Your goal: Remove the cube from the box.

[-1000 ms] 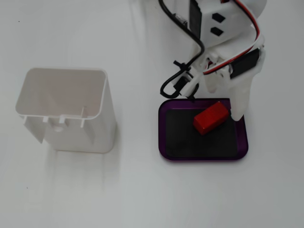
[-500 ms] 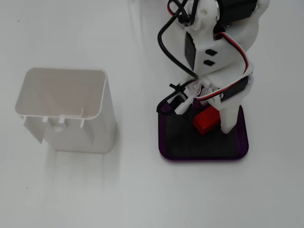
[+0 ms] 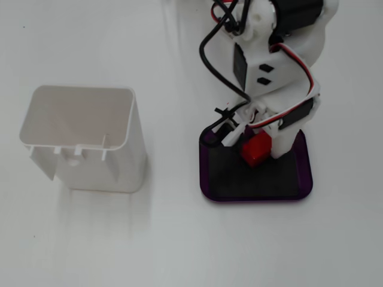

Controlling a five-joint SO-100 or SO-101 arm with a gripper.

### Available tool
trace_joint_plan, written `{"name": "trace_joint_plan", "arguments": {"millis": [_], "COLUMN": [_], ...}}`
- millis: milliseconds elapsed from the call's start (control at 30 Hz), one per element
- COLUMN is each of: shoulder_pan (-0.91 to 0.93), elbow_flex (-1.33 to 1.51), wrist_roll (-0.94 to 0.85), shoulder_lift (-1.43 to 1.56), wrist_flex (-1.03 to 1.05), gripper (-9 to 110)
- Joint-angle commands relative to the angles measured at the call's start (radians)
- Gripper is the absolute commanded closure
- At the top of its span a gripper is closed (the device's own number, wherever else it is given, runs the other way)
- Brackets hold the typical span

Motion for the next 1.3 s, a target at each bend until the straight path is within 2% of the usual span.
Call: {"name": "trace_joint_plan", "arguments": {"millis": [0,200,500,667,833,967,1267], "shoulder_pan": [0.003,0.02,0.025,0.061,0.173,0.247,0.268], "elbow_flex": [-0.038,-0.06,-0.31,-0.308,-0.075,0.16,0.93], "wrist_roll": [-0.003,0.005,0.003,0.121,0.265,0.293,0.281], "shoulder_lift": [0.02,0.043,0.258,0.426,0.604,0.753,1.224], "wrist_flex": [-0.006,0.018,0.302,0.336,0.328,0.29,-0.055], "gripper": [102,102,102,102,102,102,102]}}
